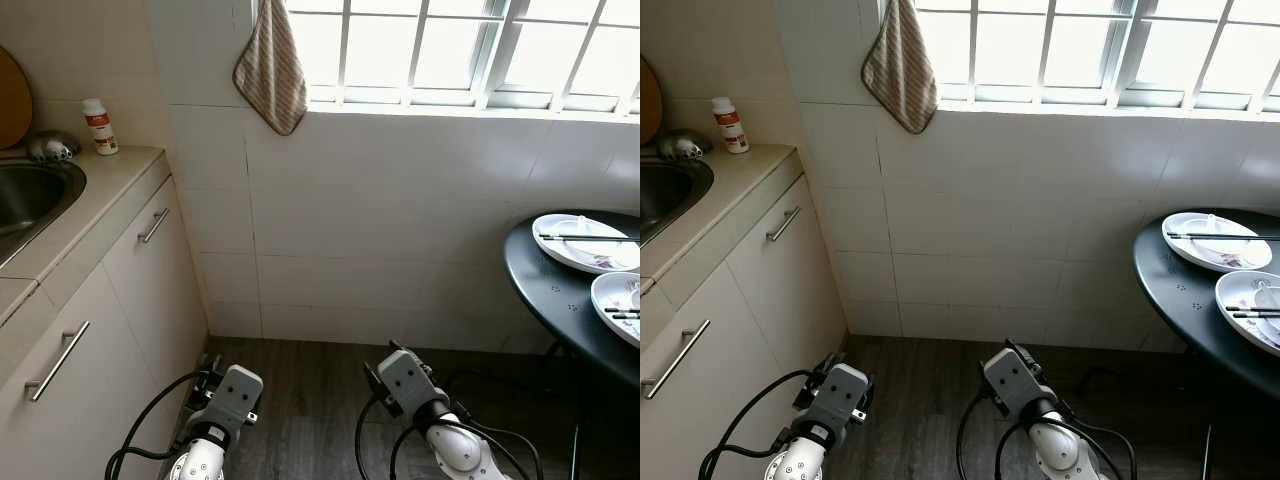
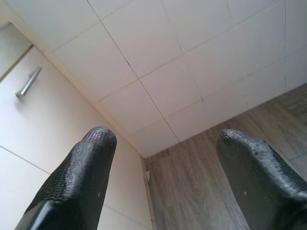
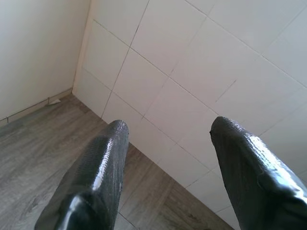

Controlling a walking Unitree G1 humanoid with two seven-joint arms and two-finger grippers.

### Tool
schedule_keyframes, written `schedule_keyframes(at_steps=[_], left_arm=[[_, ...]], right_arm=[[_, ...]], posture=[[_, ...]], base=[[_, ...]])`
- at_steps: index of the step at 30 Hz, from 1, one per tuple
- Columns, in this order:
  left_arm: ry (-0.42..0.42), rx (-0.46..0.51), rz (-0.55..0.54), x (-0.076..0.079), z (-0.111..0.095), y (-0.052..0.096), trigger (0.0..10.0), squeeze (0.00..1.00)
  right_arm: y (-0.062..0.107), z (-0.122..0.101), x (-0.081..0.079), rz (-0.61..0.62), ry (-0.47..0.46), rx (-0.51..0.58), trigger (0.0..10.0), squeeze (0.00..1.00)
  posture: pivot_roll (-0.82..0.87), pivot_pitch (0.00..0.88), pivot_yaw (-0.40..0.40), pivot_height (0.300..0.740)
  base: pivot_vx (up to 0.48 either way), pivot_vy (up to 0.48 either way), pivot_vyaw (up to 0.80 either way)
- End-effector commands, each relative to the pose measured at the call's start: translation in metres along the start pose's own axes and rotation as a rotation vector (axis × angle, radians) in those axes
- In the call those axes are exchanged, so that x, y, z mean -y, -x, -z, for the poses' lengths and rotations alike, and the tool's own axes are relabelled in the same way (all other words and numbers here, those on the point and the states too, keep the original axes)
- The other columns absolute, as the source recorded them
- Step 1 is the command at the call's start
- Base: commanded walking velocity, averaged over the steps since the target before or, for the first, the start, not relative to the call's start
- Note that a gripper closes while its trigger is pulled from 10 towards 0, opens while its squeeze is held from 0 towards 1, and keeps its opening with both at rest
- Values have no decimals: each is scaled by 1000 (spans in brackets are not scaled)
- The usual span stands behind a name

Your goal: Kitchen organization

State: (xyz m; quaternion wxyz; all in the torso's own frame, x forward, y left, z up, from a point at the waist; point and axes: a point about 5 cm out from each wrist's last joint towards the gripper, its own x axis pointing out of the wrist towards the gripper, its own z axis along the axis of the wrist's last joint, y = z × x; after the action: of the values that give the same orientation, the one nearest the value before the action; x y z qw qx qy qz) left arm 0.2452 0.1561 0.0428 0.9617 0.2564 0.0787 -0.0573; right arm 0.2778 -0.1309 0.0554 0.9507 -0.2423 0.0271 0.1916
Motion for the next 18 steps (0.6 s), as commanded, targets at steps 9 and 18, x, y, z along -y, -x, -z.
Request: schedule_keyframes(at_steps=[9,18], left_arm=[[203,-5,-72,-19,-10,-2,10000,0],[312,37,-78,-25,-15,-2,10000,0]], right_arm=[[0,-5,20,147,-63,-26,10000,0],[-3,-14,31,273,98,-51,10000,0]], posture=[[23,0,-42,740],[25,0,-43,740]], base=[[0,0,0],[0,0,0]])
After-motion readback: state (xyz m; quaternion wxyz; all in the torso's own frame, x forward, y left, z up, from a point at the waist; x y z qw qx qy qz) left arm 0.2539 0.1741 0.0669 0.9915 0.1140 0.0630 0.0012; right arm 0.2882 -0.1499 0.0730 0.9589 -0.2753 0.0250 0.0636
